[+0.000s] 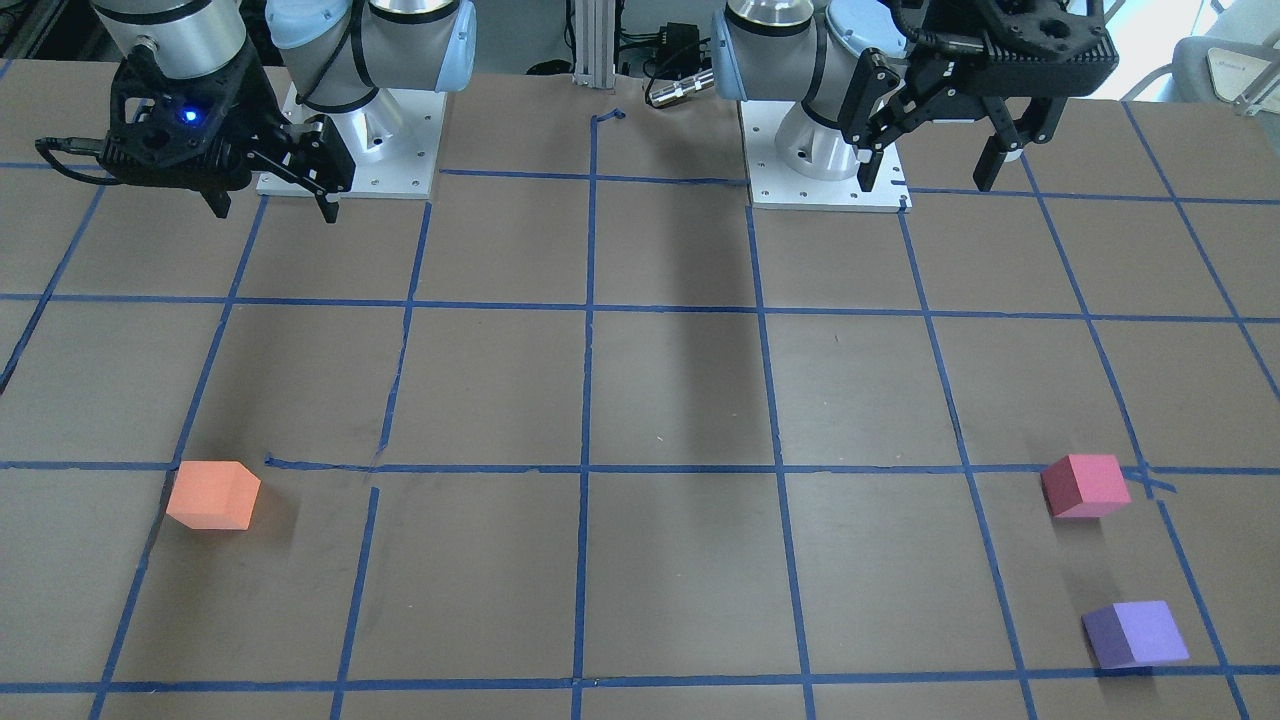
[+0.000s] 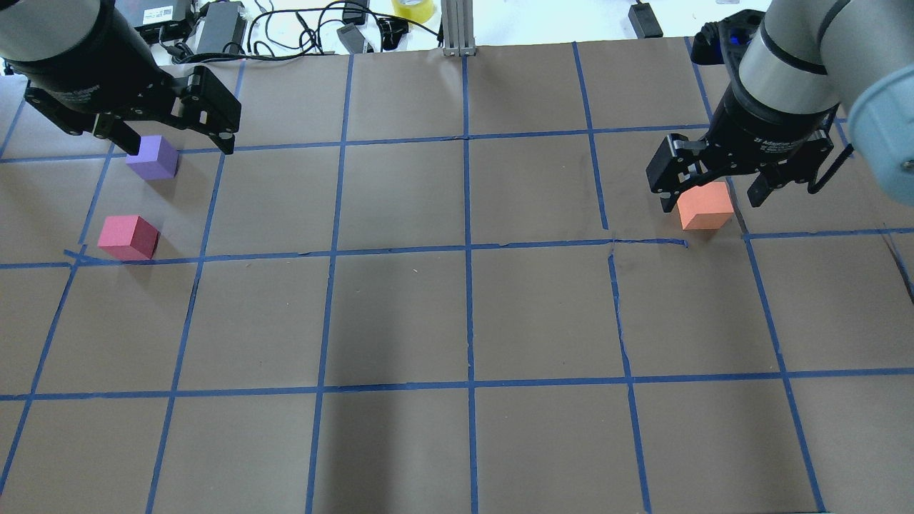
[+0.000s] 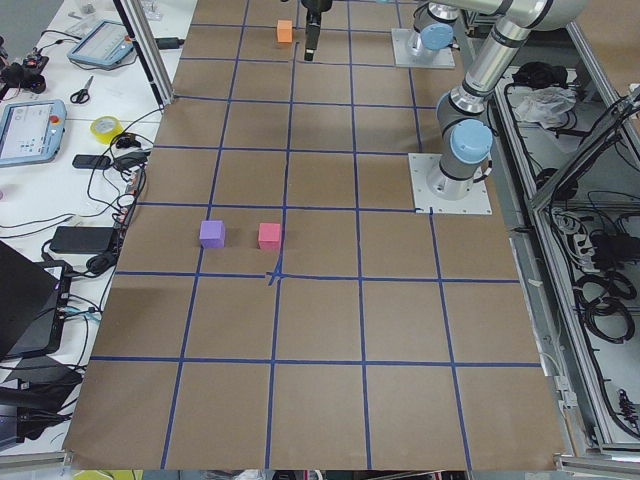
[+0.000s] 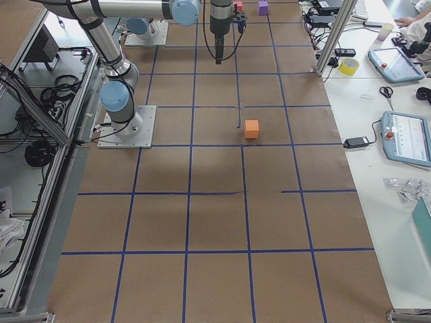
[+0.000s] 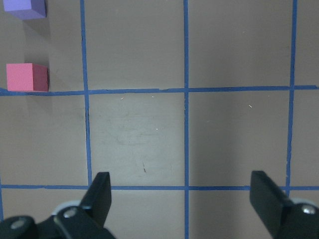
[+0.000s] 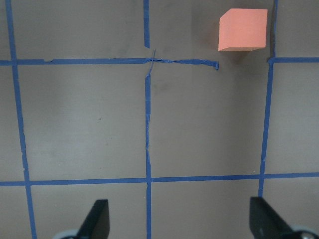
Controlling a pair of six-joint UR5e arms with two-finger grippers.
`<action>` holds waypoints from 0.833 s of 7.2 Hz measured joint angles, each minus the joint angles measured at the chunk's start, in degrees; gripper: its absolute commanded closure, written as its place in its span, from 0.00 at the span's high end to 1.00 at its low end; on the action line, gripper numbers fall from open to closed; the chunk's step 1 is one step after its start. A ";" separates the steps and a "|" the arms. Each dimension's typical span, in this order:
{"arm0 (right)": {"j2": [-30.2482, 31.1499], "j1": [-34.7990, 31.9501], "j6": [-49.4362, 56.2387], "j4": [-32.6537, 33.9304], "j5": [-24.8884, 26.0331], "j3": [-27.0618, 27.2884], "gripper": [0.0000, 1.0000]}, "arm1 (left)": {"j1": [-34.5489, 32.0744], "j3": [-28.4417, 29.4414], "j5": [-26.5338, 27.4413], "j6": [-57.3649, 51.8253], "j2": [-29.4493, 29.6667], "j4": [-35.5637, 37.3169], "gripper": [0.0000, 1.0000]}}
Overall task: Arrange blocks in a line
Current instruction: 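Move the right gripper above the orange cube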
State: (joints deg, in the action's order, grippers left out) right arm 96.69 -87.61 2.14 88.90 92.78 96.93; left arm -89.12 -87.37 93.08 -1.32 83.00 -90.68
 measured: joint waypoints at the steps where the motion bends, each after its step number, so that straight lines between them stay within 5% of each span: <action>1: -0.30 0.39 0.05 0.17 0.35 0.10 1.00 | 0.00 0.00 -0.02 0.00 0.00 -0.01 1.00; 6: -2.60 1.09 0.85 3.99 0.27 -0.03 1.00 | 0.00 0.01 -0.06 0.00 0.02 0.06 1.00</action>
State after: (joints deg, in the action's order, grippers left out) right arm 94.09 -86.52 2.99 92.89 93.05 96.90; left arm -89.12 -87.36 93.02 -1.32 83.02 -90.62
